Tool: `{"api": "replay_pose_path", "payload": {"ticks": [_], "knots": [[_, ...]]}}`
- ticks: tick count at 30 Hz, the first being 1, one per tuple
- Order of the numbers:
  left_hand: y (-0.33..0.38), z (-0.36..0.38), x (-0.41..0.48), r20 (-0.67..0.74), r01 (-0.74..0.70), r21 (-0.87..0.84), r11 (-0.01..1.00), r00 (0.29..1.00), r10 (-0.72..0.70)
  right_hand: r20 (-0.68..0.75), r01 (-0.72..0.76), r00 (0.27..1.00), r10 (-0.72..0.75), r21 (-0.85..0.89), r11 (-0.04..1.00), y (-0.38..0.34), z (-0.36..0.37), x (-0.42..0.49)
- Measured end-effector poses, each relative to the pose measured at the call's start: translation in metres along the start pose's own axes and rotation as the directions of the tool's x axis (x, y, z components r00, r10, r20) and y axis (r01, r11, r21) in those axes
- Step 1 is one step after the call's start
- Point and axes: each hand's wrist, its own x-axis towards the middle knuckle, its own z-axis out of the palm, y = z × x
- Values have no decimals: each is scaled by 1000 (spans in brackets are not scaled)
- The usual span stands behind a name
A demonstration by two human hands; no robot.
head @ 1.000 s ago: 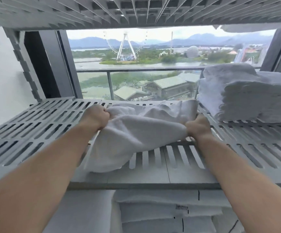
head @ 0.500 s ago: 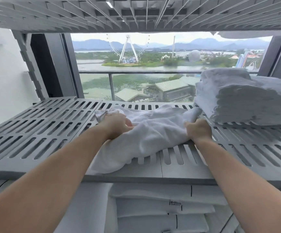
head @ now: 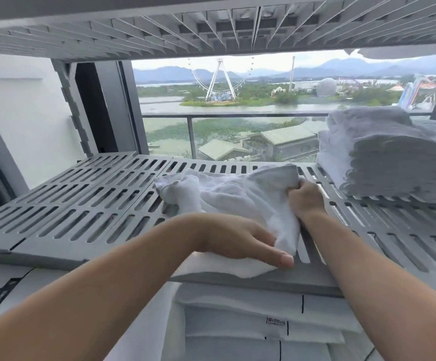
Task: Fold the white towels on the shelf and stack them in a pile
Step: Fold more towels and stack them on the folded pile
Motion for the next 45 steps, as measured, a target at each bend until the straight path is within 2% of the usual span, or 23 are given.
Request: {"api": "replay_pose_path", "payload": {"ticks": [2, 4, 6, 8, 10, 12, 14, 15, 17, 19, 22, 24, 25, 27, 29, 30, 32, 34, 35, 38, 40, 42, 45], "knots": [[-8, -13, -10, -83, -48, -74, 996, 996, 42, 49, -15, 999, 16, -9, 1000, -2, 1, 5], [-27, -29, -13, -317, -39, 18, 999, 947, 43, 49, -17, 999, 17, -13, 1000, -3, 2, 7], [-53, -45, -10, -544, 68, 167, 984, 838, 35, 13, -24, 1000, 24, -3, 1000, -4, 7, 7], [-79, -54, -4, -672, 227, 212, 950, 740, -27, -33, -32, 999, 33, 12, 999, -4, 13, 7], [-104, -60, 3, -742, 326, 183, 928, 665, -87, -74, -74, 994, 79, 64, 995, -3, 14, 7], [-126, -67, 9, -816, 390, 92, 916, 557, -155, -130, -125, 982, 139, 107, 986, 0, 9, 8], [-148, -78, 14, -838, 477, -65, 877, 450, -307, -181, -174, 965, 191, 105, 979, 5, 1, 8], [-158, -84, 16, -803, 539, -131, 832, 435, -408, -199, -190, 958, 205, 90, 978, 6, -2, 6], [-172, -91, 21, -682, 625, -134, 769, 505, -529, -261, -166, 949, 177, 65, 984, 4, -6, 0], [-182, -94, 28, -652, 578, -82, 812, 585, -482, -358, -53, 932, 49, -1, 999, -4, -9, -9], [-196, -99, 39, -707, 452, -141, 881, 577, -409, -339, 144, 916, -215, -222, 964, -27, -8, -21], [-204, -105, 43, -763, 433, -183, 883, 504, -405, -221, 281, 906, -361, -325, 903, -47, 0, -28], [-208, -110, 44, -802, 454, -202, 868, 433, -413, -161, 337, 897, -411, -351, 873, -56, 6, -31], [-220, -121, 43, -847, 506, -282, 815, 268, -459, -51, 426, 879, -474, -361, 830, -73, 17, -38], [-236, -131, 40, -857, 531, -326, 782, 183, -482, 88, 484, 870, -485, -331, 810, -80, 28, -42], [-243, -135, 40, -857, 554, -320, 769, 178, -484, 179, 483, 875, -449, -347, 804, -79, 32, -43], [-253, -138, 42, -866, 604, -251, 757, 210, -454, 336, 407, 904, -264, -489, 771, -71, 40, -45], [-257, -137, 50, -890, 635, -116, 763, 275, -364, 358, 303, 930, -82, -623, 721, -60, 45, -48], [-255, -136, 56, -900, 629, -52, 776, 307, -309, 342, 271, 938, -51, -638, 721, -56, 48, -49], [-239, -136, 74, -870, 485, 29, 874, 443, -217, 303, 241, 951, -58, -615, 751, -51, 54, -53], [-229, -137, 88, -770, 421, 50, 905, 593, -234, 243, 201, 968, -61, -604, 771, -49, 54, -54], [-226, -138, 99, -658, 426, 73, 902, 700, -277, 171, 153, 983, -61, -597, 788, -46, 52, -56], [-227, -141, 110, -627, 452, 117, 884, 724, -287, 113, 122, 991, -66, -599, 791, -46, 46, -59]]}}
